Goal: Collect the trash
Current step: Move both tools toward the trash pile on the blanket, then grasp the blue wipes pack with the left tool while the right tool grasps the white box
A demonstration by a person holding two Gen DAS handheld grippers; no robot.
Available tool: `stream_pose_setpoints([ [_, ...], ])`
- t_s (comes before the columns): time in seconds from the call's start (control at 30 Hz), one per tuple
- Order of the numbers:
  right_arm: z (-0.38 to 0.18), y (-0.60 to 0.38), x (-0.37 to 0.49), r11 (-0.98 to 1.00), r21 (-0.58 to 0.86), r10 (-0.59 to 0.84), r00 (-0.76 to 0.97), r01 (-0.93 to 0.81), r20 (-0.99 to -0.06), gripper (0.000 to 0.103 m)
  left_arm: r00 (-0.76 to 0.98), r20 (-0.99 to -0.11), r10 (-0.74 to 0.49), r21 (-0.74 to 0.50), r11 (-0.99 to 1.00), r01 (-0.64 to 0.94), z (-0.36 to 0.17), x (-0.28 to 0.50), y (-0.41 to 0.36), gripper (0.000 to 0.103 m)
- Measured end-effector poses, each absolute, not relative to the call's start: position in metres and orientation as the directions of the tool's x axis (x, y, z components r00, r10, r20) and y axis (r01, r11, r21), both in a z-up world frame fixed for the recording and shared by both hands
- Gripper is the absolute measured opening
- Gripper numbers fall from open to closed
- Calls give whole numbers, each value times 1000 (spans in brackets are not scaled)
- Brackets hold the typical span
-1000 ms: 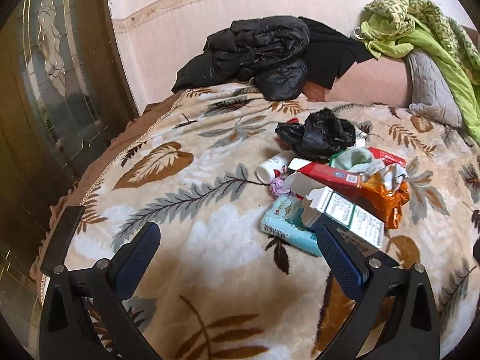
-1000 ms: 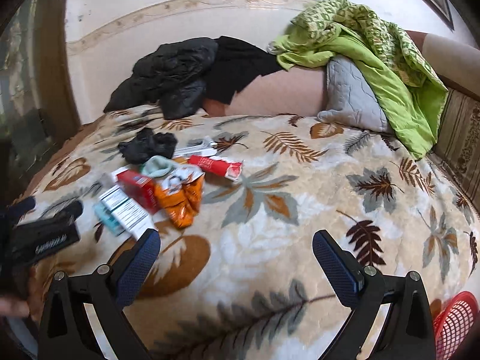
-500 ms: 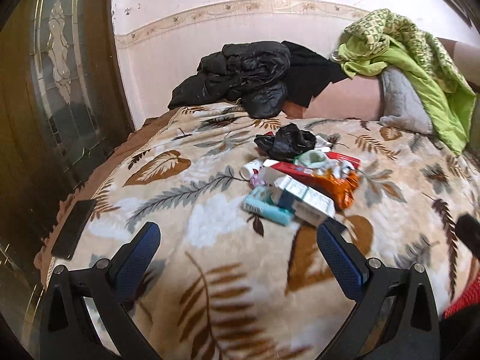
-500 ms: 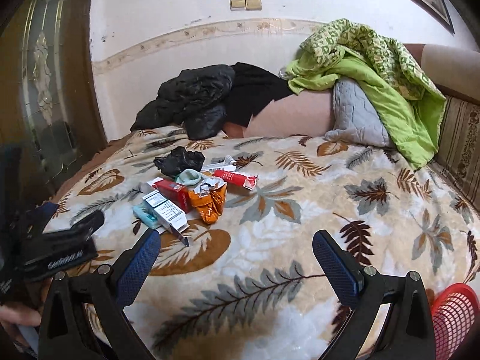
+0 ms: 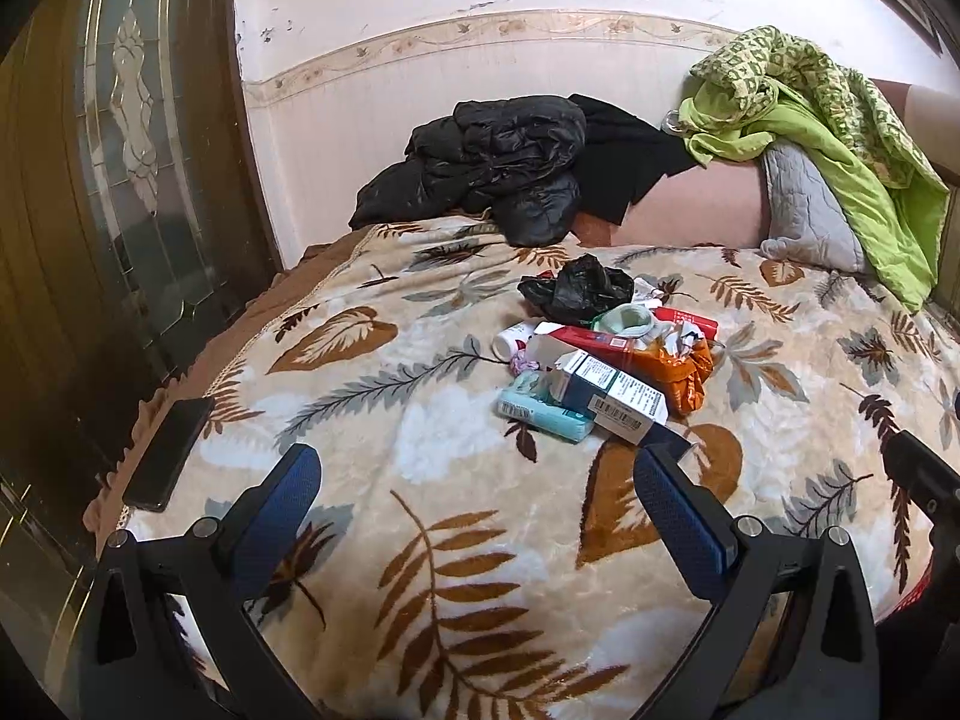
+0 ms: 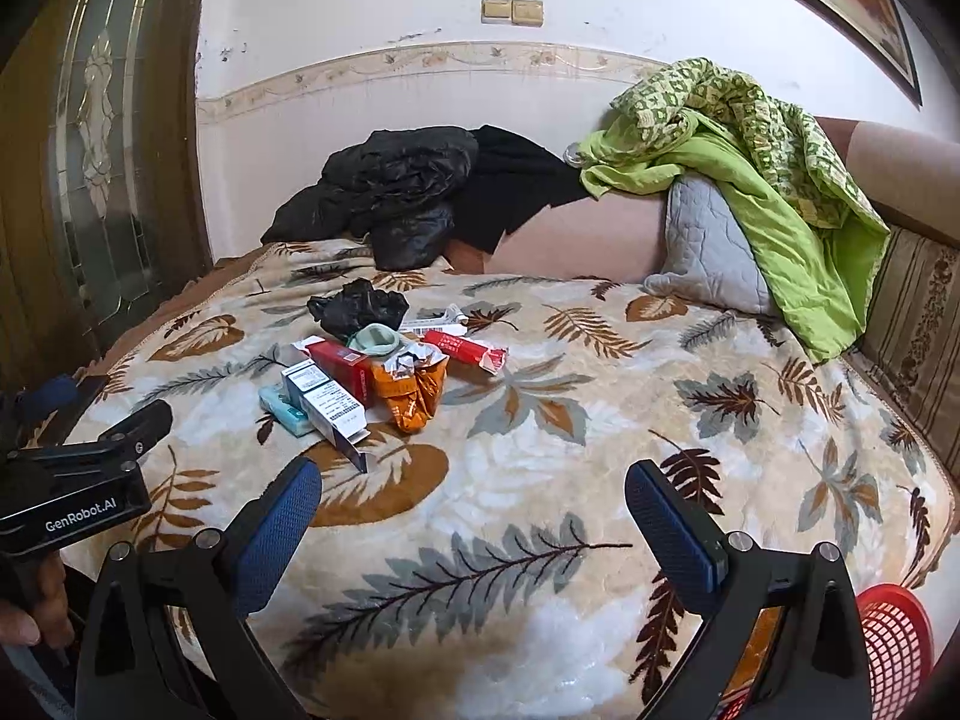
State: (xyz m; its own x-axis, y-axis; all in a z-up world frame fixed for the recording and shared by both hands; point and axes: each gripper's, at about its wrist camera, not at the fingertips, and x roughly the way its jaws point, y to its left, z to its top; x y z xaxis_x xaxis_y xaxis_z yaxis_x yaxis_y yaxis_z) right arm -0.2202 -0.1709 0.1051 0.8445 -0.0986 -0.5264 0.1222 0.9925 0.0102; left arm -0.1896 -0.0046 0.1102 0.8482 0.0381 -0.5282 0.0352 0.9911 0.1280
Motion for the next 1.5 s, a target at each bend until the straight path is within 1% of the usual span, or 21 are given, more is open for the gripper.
stream_pose_setpoints([
  [0.47,104,-169,-220,992,-7,-110,841,125,-530,102,847,-531,43,130,991,31,109,-189,-2,103],
  [1.3,102,-173,-217,993,20,-84,826,115,-557,102,842,-537,44,128,991,30,108,-189,-2,103],
  [1.43,97,-172,-211,996,38,-45,807,84,-589,102,827,-562,18,88,995,38,103,-185,4,103],
  [1.5,95,-171,-209,996,45,-30,799,71,-601,96,804,-594,-9,42,998,42,97,-179,14,103],
])
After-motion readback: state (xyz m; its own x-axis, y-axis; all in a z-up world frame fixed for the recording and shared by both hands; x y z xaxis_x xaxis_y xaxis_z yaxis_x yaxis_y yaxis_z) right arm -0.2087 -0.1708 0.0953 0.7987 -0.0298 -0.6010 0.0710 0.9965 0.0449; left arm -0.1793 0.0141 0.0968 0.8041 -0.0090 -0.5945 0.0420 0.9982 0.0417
